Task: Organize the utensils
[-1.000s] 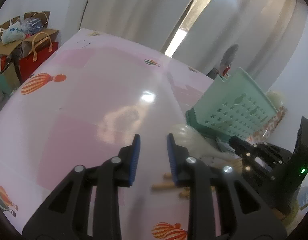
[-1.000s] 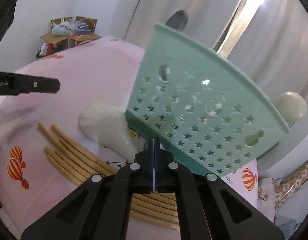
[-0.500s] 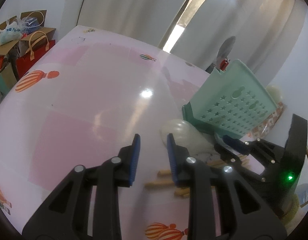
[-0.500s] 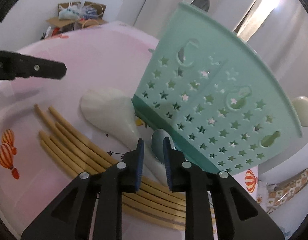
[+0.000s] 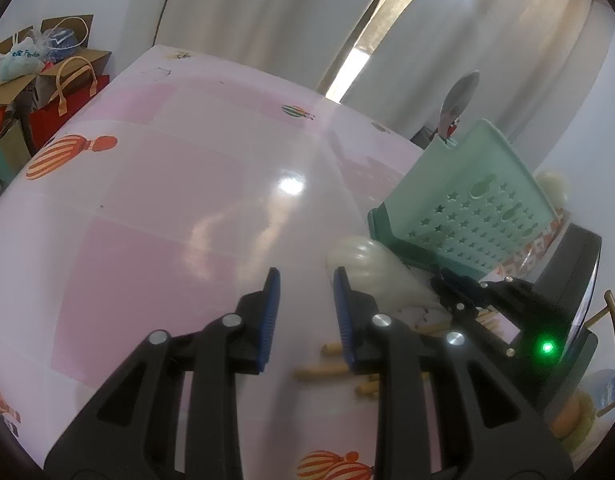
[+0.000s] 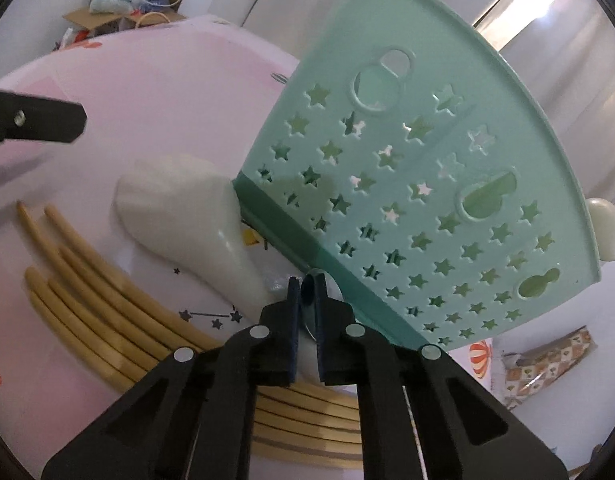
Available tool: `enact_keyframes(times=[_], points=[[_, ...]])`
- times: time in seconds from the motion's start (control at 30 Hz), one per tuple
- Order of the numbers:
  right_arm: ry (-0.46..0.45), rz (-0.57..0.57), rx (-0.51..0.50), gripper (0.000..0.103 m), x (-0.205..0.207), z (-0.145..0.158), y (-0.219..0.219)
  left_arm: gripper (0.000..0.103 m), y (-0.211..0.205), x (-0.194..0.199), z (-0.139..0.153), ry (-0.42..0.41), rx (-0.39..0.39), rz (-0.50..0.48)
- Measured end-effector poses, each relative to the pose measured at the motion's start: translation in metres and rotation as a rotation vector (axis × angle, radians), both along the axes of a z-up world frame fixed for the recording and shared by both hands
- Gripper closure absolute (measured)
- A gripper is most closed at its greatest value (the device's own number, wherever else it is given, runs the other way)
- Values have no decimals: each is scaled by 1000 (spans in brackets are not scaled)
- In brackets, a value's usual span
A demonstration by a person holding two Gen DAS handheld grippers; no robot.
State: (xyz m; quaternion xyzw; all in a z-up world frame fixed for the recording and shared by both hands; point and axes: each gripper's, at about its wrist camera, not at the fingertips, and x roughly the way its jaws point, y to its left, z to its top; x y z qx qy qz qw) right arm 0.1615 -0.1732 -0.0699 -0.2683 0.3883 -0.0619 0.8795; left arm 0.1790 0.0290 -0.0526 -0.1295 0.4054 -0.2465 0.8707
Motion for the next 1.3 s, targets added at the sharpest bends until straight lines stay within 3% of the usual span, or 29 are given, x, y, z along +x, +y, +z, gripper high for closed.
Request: enact_keyframes(times=[0.13,0.43,0.6,0.67,0.8,0.93,1.03,1.2,1.3], points=[[-23,-3,37,99,-4,7,-4,78,-1,-3,2,-9,6,0],[-153,-57,395,100,-32,73,-71,78,-23,-10,13,-50,29,-77],[-196,-87,544,100,-50,86,-105,72,-42,-5,18,-45,57,-126],[-203,-91,566,100,-50,85,-112,66,-58,-7,20,-70,125,-179],[-215,-78,597,100,-51,82,-121,53,-94,-10,18,-149,358,-288],[-225,-67,632,100,-55,83,-124,50,-116,-10,9,-182,581,-393],[-234,-61,648,100,-56,83,-129,43,-124,-7,4,-175,703,-444],[-240,-55,677,99,-56,80,-135,32,-131,4,5,-150,754,-496],[-240,-54,684,99,-56,79,-135,31,-136,14,6,-150,760,-511]])
